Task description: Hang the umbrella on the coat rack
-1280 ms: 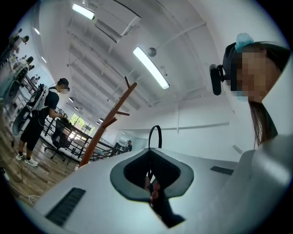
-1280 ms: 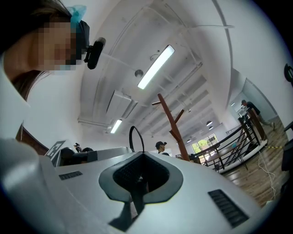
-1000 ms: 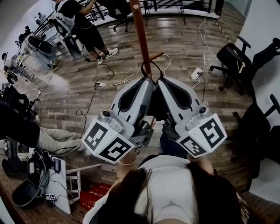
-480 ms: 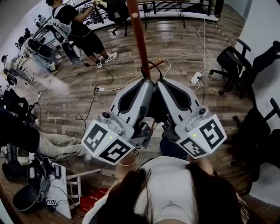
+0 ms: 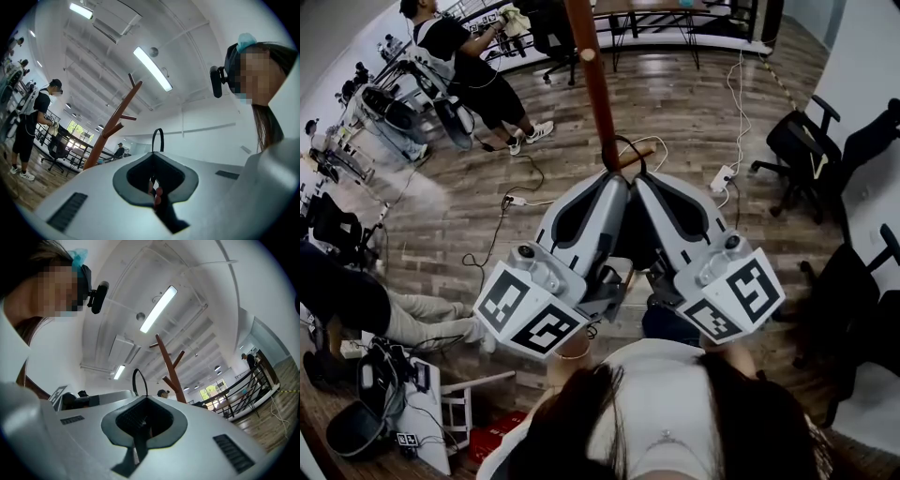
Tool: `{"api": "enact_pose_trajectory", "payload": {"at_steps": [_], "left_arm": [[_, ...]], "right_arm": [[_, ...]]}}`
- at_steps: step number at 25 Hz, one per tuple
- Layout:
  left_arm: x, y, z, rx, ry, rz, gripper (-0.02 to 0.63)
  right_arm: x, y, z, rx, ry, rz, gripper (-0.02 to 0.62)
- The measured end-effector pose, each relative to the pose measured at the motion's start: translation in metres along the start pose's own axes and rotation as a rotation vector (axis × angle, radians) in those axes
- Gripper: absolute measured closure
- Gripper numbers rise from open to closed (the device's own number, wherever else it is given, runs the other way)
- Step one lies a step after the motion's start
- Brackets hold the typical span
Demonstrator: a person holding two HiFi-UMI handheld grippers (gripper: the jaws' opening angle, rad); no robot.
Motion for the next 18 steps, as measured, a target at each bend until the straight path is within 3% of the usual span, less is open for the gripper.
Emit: {"api": "enact_pose_trajectory", "payload": {"at_steps": [18], "left_arm": [[-0.032, -0.037, -0.003, 0.028, -0.014, -0.039, 0.594]], "right_arm": [[0.04, -0.038, 0.001, 0.0, -0.03, -0.046, 0.56]]}}
Point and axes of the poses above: the fingertips, and each gripper's own axes: y backward along the fingers, x to its right, z out of its underside, the point moved 6 cm from there along y, backward along the fingers, and after that the axes turned 6 degrees about x, right-handed, at the moved point
